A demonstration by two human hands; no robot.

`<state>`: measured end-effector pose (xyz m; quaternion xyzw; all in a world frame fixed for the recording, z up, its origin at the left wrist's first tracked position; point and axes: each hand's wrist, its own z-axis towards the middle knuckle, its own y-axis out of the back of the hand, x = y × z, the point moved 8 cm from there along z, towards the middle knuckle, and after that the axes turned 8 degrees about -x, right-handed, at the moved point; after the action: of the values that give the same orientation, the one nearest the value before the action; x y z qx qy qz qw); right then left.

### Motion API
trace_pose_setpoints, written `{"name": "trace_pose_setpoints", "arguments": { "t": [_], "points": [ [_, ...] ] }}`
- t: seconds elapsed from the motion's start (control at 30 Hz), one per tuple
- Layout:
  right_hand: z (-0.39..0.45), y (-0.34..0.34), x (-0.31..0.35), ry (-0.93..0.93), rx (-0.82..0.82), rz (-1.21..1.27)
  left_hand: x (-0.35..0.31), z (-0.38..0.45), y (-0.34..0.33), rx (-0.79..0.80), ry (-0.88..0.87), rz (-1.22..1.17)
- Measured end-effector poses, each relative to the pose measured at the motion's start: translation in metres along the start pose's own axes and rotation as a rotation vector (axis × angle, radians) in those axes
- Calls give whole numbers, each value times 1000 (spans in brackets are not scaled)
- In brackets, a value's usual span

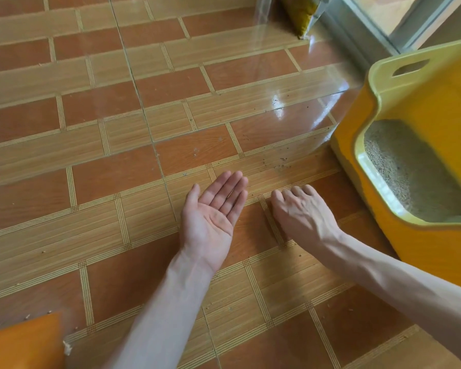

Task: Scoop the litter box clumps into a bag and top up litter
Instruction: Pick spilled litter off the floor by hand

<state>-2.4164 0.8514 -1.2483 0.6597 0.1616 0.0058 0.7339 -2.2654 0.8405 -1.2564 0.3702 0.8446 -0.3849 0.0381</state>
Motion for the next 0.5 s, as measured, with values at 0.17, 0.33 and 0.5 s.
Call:
{"name": "trace_pose_setpoints", "arguments": {
  "t": [0.17, 0.33, 0.5],
  "points": [
    [-11, -5, -7, -89, 41, -28, 10, 0, -2, 8, 17, 4],
    [-7, 6, 2, -3, 25, 28, 12, 4, -4, 14, 17, 10],
    [-5, -2, -6, -38, 181, 122, 13, 3, -5, 20, 15, 21]
  ]
}}
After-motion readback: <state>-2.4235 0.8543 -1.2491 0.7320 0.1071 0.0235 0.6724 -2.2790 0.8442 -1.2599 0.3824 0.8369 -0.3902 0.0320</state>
